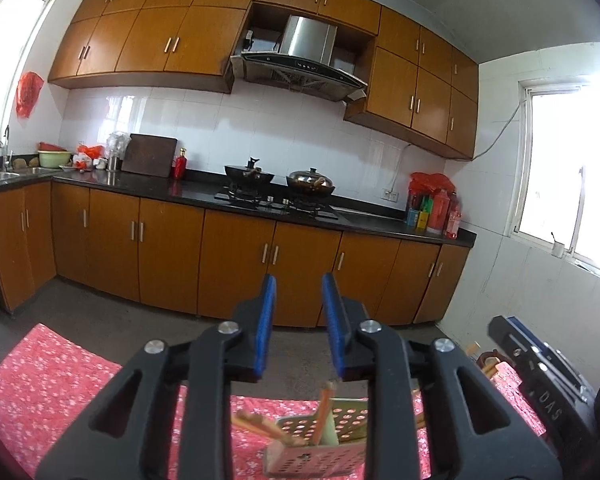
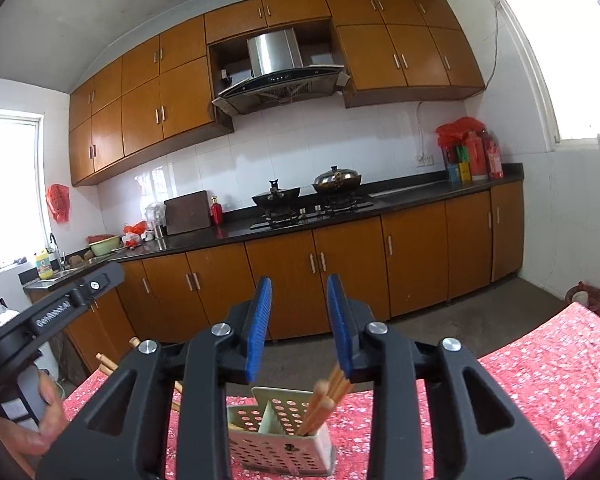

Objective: Organize utensils

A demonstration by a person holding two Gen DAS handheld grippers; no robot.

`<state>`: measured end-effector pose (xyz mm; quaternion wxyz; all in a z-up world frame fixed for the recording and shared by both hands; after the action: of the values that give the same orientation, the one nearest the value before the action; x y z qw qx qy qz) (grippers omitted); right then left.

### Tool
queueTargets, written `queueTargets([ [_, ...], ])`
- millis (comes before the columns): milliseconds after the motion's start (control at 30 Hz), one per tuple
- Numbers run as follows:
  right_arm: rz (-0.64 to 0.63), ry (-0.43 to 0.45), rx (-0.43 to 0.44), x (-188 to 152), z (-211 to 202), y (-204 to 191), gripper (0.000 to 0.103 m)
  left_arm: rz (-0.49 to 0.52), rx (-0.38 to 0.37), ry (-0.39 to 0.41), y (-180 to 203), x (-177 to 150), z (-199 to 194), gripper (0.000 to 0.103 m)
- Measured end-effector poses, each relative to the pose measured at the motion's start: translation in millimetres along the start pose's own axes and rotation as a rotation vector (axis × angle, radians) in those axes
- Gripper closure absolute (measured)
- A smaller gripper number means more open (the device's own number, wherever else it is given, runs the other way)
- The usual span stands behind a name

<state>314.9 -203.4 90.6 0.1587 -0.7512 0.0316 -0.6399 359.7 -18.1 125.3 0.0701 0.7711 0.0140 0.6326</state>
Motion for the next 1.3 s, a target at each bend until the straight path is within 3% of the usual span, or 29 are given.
queueTargets([
  [100, -0.004, 0.002, -0.011, 4.9, -16.6, 3.9, 0.064, 0.007, 0.004, -0.003, -7.4, 0.6, -24.4, 0.067],
  [233, -0.015, -0.015, -0.019, -0.9, -44.4, 5.4, 0.045, 0.052, 0.008, -0.007, -14.9, -10.0, -63.7, 0.054],
  [300, -0.022, -0.026, -0.024, -7.1, -56.7, 5.0, 0.035, 0.071, 0.010, -0.009, -17.8, -18.3, -81.1, 0.039],
  [367, -0.037, -0.042, -0.023, -17.6, -71.5, 2.7, 0.016, 0.091, 0.014, -0.022, -20.8, -32.2, -99.7, 0.030],
  [467, -0.080, -0.052, -0.038, -34.2, -94.4, -0.6, 0.003, 0.108, 0.028, -0.047, -27.0, -56.9, -127.2, 0.014],
  [567, -0.121, -0.066, -0.056, -53.9, -115.1, -5.4, 0.002, 0.131, 0.059, -0.060, -33.7, -81.2, -150.7, 0.004],
  [767, -0.179, -0.102, -0.096, -92.6, -148.0, -10.6, 0.002, 0.183, 0.159, -0.067, -49.9, -125.1, -193.0, 0.004],
  [900, -0.180, -0.121, -0.119, -114.9, -163.6, -7.2, 0.002, 0.157, 0.189, -0.092, -54.3, -150.6, -214.2, 0.004],
  [1300, -0.189, -0.206, -0.141, -175.7, -189.2, -2.5, 0.002, 0.225, 0.163, -0.125, -27.5, -200.7, -236.0, 0.004],
])
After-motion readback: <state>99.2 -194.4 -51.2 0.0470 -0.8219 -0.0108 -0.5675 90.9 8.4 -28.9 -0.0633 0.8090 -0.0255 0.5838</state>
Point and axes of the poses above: each gripper's, at about its wrist camera, not at the fingertips, and z roughly the way its jaws point, y to its right, x to its top, the point moved 10 cm from there along z, roughly the way its jaws point, and after that the axes turned 3 degrees about z, right-handed, at the moved point
